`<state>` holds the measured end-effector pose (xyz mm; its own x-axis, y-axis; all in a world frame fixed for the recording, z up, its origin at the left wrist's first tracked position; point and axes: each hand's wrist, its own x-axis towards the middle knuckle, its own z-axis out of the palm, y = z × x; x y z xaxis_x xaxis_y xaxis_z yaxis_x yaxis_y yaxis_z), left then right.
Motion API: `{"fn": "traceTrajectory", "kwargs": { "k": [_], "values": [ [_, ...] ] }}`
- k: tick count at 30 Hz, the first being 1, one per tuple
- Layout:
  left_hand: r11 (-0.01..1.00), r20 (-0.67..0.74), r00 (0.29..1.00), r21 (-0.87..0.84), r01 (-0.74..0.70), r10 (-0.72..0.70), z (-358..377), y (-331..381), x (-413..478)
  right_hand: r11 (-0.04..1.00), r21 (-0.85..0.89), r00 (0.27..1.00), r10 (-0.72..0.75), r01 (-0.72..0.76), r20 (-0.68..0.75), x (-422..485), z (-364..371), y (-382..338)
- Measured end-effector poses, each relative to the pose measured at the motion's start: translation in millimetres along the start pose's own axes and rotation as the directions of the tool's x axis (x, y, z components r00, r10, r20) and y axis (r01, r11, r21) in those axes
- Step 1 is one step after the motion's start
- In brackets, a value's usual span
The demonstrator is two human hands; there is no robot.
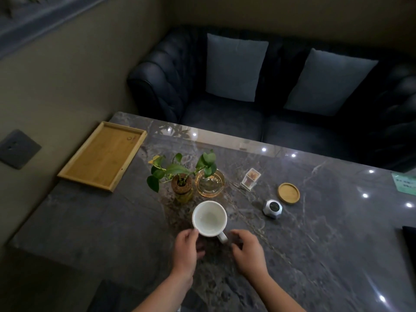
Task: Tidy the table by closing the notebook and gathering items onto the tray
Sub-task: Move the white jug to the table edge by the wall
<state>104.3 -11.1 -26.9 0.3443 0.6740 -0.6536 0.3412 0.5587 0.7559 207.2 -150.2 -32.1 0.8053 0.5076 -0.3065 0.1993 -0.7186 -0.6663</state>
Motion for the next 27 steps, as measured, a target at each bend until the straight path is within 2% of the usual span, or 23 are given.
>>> {"fn": "traceTrajectory", "kwargs": {
  "k": [2,4,8,11,16,18,22,27],
  "values": [
    [0.993,0.000,1.000,0.112,-0.023,0.023,10,-12,-12,0.987,-0.142,0.995,-0.089,0.081,-0.050,5,-5,9],
    [0.984,0.008,0.999,0.172,-0.035,0.035,24,-18,-20,0.948,-0.277,0.985,-0.170,0.157,-0.023,13,-7,15],
    [0.996,-0.044,0.998,0.083,0.037,-0.033,50,-18,-26,0.873,-0.436,0.976,-0.190,0.218,0.107,23,-6,24],
    [0.995,-0.122,0.988,0.021,0.094,-0.091,64,-24,-21,0.847,-0.477,0.972,-0.206,0.235,0.114,20,-4,34],
    [0.995,-0.218,0.972,-0.059,0.076,-0.088,76,-25,-17,0.808,-0.515,0.958,-0.253,0.286,0.135,22,-5,40],
    [0.999,-0.242,0.970,-0.016,0.030,-0.033,74,-26,-18,0.796,-0.529,0.956,-0.251,0.294,0.154,22,-6,40],
    [0.976,-0.229,0.960,0.182,-0.120,0.161,56,-27,-18,0.779,-0.553,0.955,-0.232,0.296,0.186,23,-9,37],
    [0.978,-0.245,0.952,0.141,-0.154,0.185,20,-23,-11,0.772,-0.562,0.955,-0.230,0.297,0.189,28,-11,15]
  ]
}}
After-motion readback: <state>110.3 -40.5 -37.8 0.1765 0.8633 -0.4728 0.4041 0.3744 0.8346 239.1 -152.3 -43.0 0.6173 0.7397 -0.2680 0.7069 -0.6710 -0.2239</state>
